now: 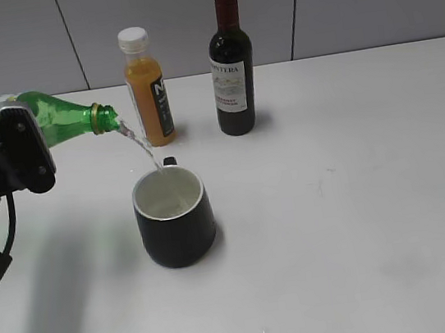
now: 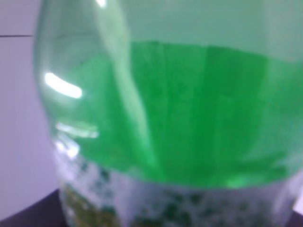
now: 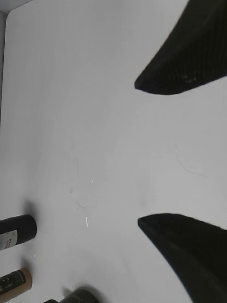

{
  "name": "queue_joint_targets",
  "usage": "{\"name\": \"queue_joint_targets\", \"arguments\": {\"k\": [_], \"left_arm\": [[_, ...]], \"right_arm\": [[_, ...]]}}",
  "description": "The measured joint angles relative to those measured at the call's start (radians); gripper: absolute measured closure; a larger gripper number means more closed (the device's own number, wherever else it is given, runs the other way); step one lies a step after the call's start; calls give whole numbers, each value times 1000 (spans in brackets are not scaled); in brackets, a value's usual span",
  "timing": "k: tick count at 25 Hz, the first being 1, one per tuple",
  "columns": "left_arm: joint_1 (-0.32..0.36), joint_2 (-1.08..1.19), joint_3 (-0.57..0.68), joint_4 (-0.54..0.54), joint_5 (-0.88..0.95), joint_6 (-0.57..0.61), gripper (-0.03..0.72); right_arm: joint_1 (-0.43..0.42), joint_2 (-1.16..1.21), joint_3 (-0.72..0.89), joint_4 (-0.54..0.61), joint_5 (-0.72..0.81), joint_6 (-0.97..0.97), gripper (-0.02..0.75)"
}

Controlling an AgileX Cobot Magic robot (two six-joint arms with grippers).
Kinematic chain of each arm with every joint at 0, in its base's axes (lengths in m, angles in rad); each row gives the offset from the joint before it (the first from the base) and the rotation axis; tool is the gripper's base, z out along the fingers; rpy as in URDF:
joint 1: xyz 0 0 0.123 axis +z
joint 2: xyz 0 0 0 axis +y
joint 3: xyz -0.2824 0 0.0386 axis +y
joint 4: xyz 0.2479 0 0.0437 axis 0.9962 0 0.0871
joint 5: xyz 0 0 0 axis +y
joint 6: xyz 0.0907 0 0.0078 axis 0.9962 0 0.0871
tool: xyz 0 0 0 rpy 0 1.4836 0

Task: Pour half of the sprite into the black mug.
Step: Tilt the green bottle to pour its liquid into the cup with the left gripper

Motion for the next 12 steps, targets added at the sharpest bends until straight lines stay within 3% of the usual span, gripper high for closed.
{"name": "queue_joint_targets", "arguments": {"k": [12], "left_arm": [[0,0,0,20,56,-206,237]], "right_arm": [[0,0,0,1,0,0,148]]}}
